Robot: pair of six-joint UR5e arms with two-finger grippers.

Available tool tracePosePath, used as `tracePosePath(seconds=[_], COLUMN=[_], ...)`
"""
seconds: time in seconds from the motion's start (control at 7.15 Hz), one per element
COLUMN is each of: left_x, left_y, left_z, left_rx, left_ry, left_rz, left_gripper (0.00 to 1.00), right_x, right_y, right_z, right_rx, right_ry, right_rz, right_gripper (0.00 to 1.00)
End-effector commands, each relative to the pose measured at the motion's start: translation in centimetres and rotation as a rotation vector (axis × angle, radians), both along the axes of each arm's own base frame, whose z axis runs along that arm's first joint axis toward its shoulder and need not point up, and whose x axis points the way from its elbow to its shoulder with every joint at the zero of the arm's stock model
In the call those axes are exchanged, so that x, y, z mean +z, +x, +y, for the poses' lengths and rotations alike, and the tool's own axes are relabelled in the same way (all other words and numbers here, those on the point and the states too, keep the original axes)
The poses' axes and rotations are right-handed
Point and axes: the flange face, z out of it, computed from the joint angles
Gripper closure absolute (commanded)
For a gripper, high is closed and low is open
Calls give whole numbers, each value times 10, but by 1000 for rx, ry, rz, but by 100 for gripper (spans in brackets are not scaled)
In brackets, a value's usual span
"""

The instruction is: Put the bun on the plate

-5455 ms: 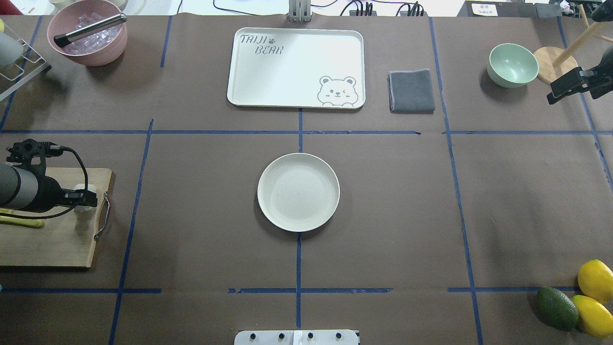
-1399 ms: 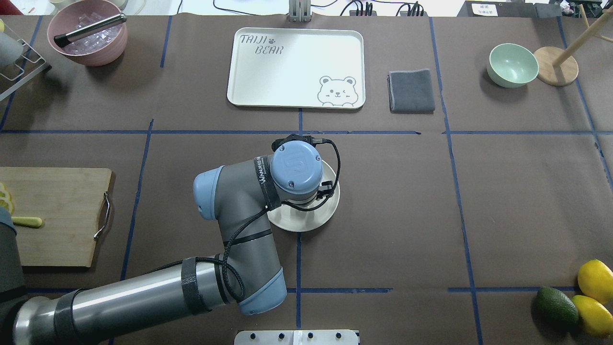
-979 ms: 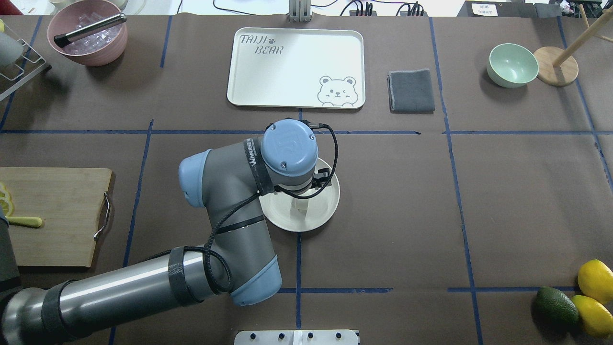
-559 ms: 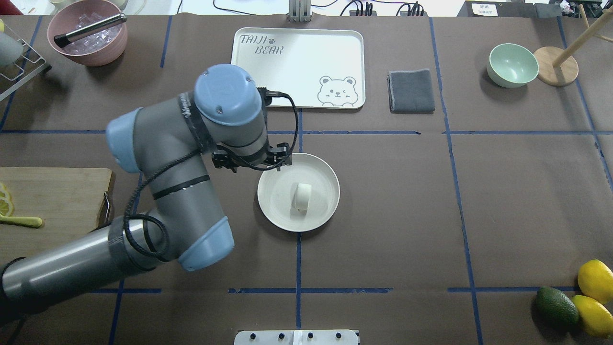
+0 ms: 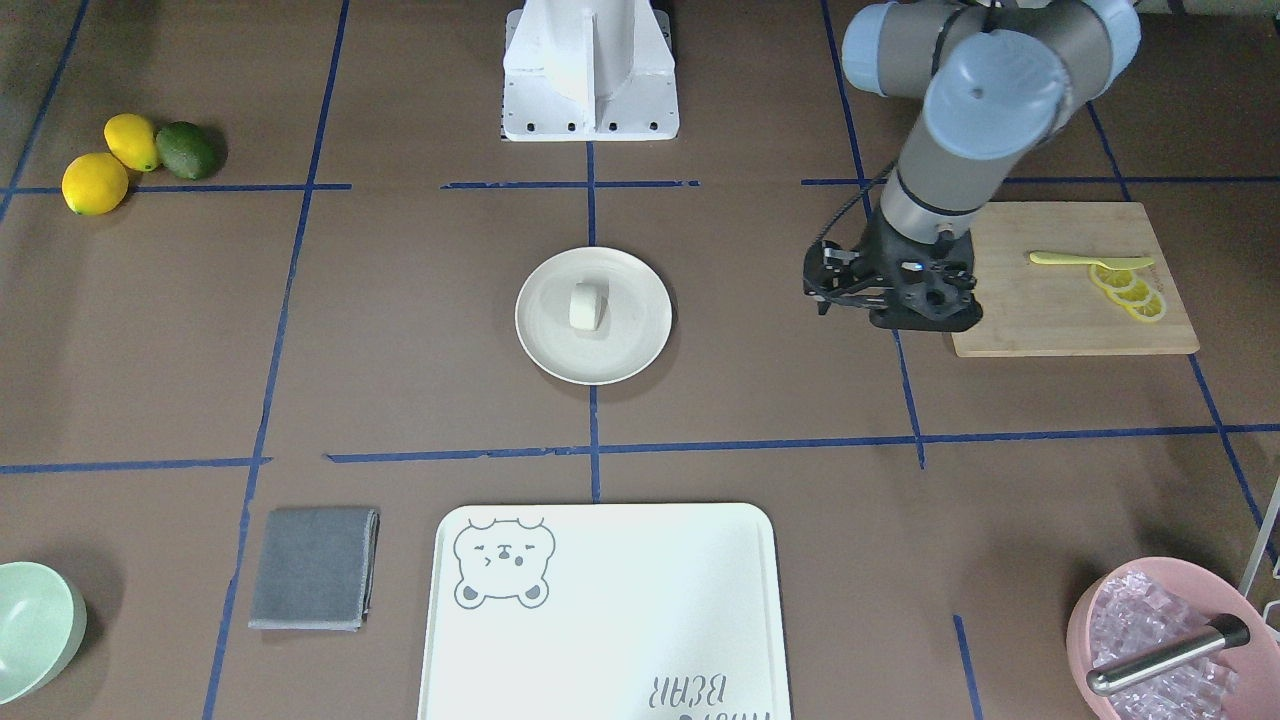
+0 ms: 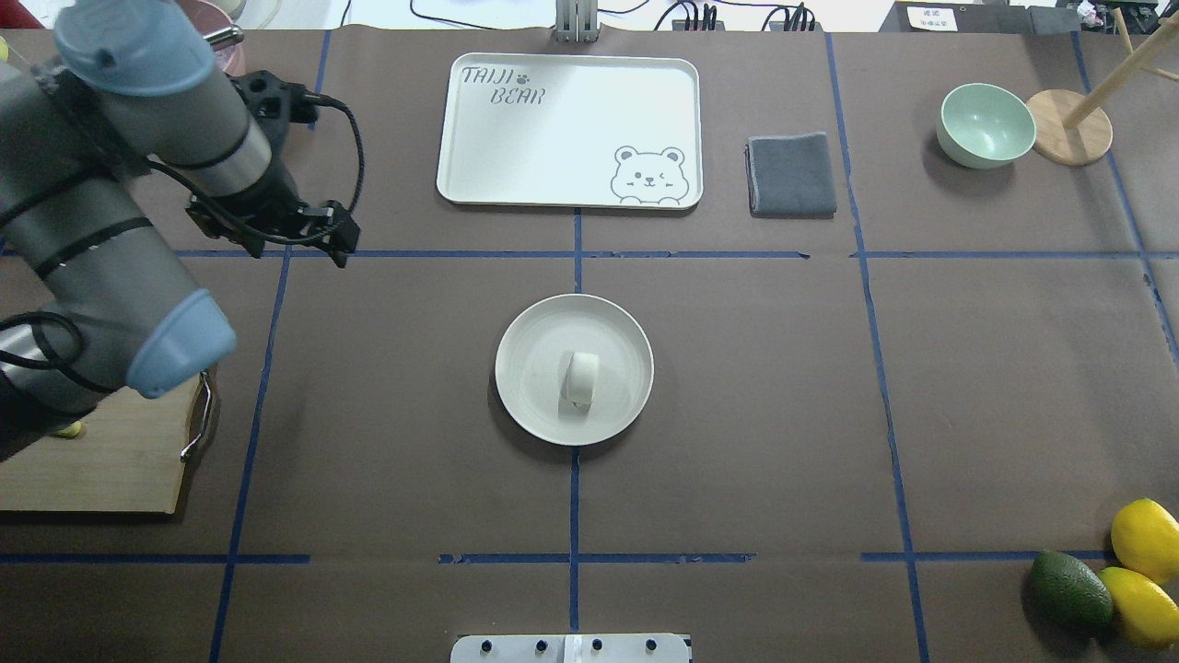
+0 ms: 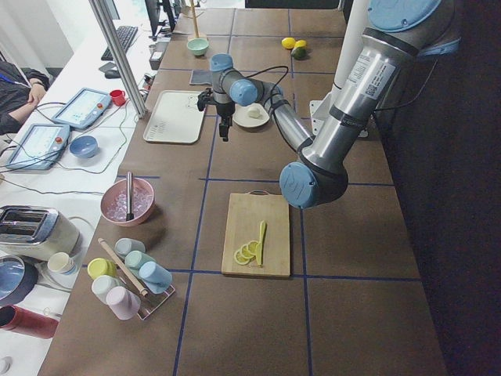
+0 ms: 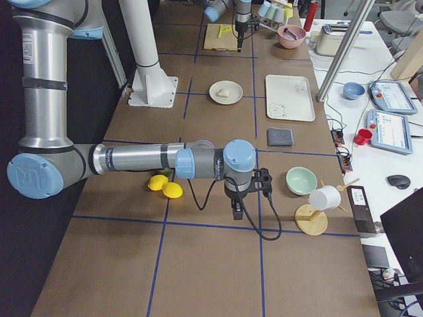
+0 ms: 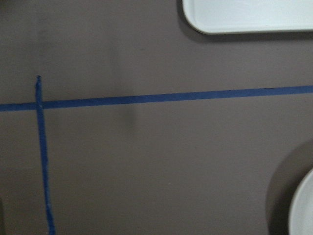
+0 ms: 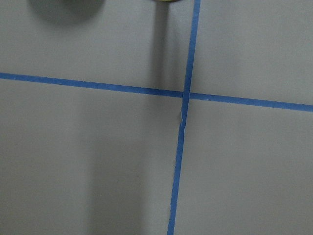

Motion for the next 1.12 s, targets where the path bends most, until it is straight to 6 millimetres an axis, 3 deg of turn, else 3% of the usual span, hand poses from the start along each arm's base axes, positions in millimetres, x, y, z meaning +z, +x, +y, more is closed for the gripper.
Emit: tracePosePath(seconds=[0.0, 0.28, 0.42, 0.56, 0.7, 0.98], left_x=[86, 176, 222, 246, 272, 326], left_y=[-117, -241, -283, -323, -350, -376], left_z=[-22, -22, -3, 12, 29, 47], left_rx=[77, 116, 103, 72, 70, 18], left_ry=[43, 62, 39, 34, 26, -82], left_rz=[-18, 12, -1, -7, -10, 39], left_gripper=[0, 0, 0, 0, 0, 0], right_x=[1, -1, -4, -4, -5, -6], right_y=[6, 7, 7, 7, 7, 7], right_z=[2, 0, -2, -3, -3, -4], right_rx=[16, 16, 16, 15, 15, 15], right_ry=[-3, 1, 7, 9, 10, 14], right_rz=[-11, -11, -11, -11, -11, -6], right_gripper=[0, 0, 0, 0, 0, 0])
